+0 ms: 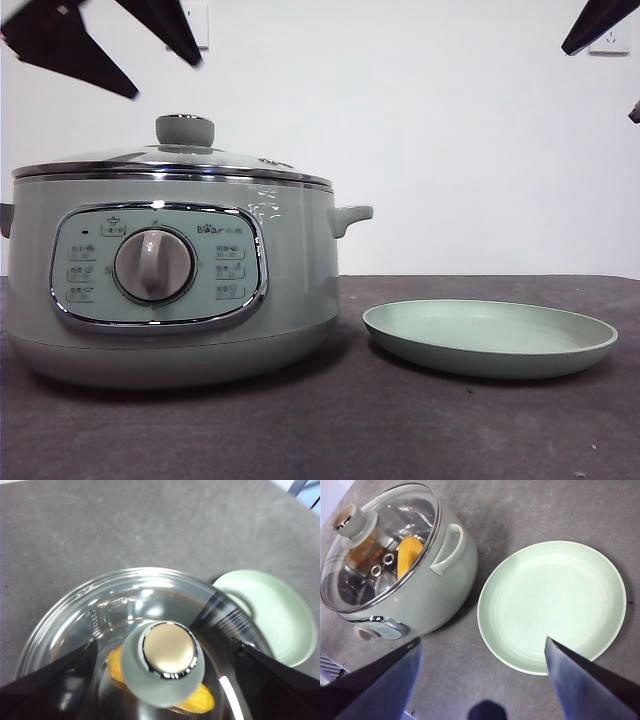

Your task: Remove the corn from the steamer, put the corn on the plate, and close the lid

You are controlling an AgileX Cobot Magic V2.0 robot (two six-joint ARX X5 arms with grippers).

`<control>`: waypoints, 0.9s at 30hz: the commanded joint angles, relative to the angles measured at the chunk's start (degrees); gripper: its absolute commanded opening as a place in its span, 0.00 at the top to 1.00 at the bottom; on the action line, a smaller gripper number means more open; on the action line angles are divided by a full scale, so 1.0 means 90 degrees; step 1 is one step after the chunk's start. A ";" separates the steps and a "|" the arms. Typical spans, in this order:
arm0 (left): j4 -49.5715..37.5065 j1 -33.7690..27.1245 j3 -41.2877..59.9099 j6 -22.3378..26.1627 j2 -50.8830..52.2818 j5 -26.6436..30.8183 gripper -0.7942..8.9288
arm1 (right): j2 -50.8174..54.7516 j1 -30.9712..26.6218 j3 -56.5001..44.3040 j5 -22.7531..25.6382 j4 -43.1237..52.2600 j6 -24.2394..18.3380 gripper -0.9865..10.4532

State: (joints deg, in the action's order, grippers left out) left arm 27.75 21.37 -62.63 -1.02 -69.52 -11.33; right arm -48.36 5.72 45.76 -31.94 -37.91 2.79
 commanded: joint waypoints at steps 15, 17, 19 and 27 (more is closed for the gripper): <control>-0.0056 0.0345 -0.0090 0.0359 -0.0855 0.0568 0.76 | -0.0002 0.0015 0.0019 0.0068 0.0012 0.0075 0.56; -0.0010 0.0345 -0.0090 0.0488 -0.0855 0.0539 0.86 | -0.0002 0.0015 0.0019 0.0068 0.0012 0.0087 0.56; 0.0012 0.0345 -0.0090 0.0508 -0.0855 0.0539 0.94 | -0.0002 0.0015 0.0019 0.0068 0.0015 0.0087 0.56; -0.0175 0.0338 -0.0095 0.0508 -0.0775 0.0580 0.93 | -0.0002 0.0138 0.0019 0.0039 0.0296 0.0151 0.56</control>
State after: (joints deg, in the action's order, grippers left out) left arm 27.33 24.67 -63.44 2.59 -76.99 -6.79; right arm -48.36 6.50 45.74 -31.46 -36.21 3.40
